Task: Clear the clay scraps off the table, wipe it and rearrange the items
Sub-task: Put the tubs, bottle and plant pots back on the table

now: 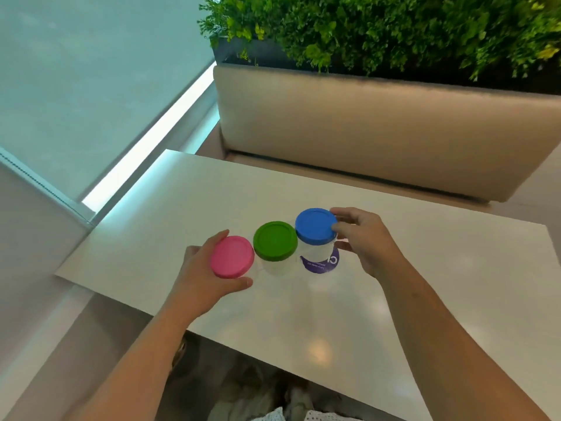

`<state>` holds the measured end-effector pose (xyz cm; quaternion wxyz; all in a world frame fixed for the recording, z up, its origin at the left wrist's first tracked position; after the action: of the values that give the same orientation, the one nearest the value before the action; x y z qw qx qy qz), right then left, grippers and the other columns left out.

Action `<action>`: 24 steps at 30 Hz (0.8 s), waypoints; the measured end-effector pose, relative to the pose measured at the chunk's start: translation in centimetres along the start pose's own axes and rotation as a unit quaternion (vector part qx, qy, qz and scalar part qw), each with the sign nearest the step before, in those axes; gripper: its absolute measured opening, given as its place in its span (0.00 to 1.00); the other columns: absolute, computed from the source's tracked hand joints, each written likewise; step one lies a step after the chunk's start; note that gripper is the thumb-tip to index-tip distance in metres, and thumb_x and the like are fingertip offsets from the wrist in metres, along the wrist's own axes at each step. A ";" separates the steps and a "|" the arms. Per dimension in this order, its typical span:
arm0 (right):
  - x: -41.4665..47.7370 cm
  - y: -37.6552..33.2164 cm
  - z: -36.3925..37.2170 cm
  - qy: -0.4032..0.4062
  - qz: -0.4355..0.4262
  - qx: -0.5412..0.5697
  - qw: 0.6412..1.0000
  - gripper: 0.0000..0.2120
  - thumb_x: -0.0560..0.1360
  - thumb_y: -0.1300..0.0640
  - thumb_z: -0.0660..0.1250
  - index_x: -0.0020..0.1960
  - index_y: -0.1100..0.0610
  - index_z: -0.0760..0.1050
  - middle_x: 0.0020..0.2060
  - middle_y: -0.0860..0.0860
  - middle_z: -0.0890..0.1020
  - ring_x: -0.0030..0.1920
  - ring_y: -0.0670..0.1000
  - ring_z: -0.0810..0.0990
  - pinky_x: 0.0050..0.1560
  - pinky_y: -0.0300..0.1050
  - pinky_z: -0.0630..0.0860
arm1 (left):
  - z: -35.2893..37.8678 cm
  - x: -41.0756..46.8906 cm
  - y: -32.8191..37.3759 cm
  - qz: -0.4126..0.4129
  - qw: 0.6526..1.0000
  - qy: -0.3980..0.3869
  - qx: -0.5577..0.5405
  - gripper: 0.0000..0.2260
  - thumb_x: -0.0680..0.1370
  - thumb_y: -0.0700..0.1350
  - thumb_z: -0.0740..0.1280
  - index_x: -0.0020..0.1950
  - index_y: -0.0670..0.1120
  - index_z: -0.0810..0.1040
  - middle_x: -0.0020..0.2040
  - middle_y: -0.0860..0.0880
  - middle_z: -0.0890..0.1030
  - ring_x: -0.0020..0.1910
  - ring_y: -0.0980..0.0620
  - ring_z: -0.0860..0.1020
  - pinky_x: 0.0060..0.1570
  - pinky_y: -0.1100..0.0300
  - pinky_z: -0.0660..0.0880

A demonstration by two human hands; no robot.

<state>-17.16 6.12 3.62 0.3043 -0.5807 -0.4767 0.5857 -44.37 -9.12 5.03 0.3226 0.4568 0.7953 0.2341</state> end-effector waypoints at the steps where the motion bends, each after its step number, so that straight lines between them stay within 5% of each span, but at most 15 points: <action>1: 0.3 -0.2 0.7 -0.007 0.000 -0.003 1.000 0.15 0.79 0.65 0.68 0.63 0.54 0.80 0.54 0.52 0.83 0.53 0.54 0.82 0.47 0.48 0.84 | -0.3 -0.1 -0.4 0.002 1.000 0.011 0.004 0.48 0.64 0.55 0.85 0.78 0.64 0.62 0.63 0.52 0.65 0.57 0.51 0.70 0.57 0.55 0.70; 7: 2.1 -2.1 6.2 -0.038 -0.030 -0.043 0.998 0.18 0.77 0.66 0.69 0.65 0.52 0.79 0.56 0.49 0.82 0.51 0.53 0.83 0.45 0.44 0.82 | -3.6 2.2 -3.6 0.018 0.998 0.058 0.027 0.47 0.62 0.57 0.85 0.75 0.61 0.65 0.64 0.53 0.68 0.58 0.52 0.71 0.56 0.56 0.71; 13: 5.3 -2.4 14.2 -0.040 -0.029 -0.066 0.997 0.20 0.77 0.67 0.68 0.65 0.51 0.78 0.60 0.47 0.80 0.56 0.52 0.81 0.51 0.49 0.84 | -7.3 6.9 -8.8 0.027 0.997 0.017 0.076 0.51 0.63 0.62 0.83 0.78 0.65 0.57 0.64 0.59 0.69 0.61 0.52 0.72 0.61 0.49 0.75; 21: 11.1 -0.8 28.0 -0.032 0.028 -0.090 0.995 0.26 0.76 0.68 0.65 0.71 0.52 0.73 0.64 0.48 0.76 0.51 0.49 0.79 0.51 0.50 0.81 | -13.0 15.3 -17.4 0.007 0.991 0.022 0.130 0.41 0.64 0.61 0.80 0.73 0.62 0.64 0.61 0.59 0.72 0.56 0.48 0.79 0.50 0.54 0.76; 24: 12.5 -0.1 31.8 -0.024 0.048 -0.105 0.993 0.28 0.75 0.68 0.65 0.74 0.54 0.71 0.67 0.50 0.75 0.61 0.54 0.78 0.60 0.53 0.80 | -14.1 17.4 -20.0 -0.006 0.990 0.019 0.138 0.41 0.64 0.61 0.80 0.73 0.61 0.64 0.62 0.58 0.73 0.55 0.47 0.80 0.50 0.53 0.77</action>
<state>-49.78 11.04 -5.32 0.2018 -0.6169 -0.5145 0.5604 -72.63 -4.39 -3.93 0.2425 0.4876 0.8288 0.1287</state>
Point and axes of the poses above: each hand's wrist, its own x-axis towards the middle knuckle, its own z-axis out of the palm, y = z × x, the point moved 3 cm from there along x, towards the middle knuckle
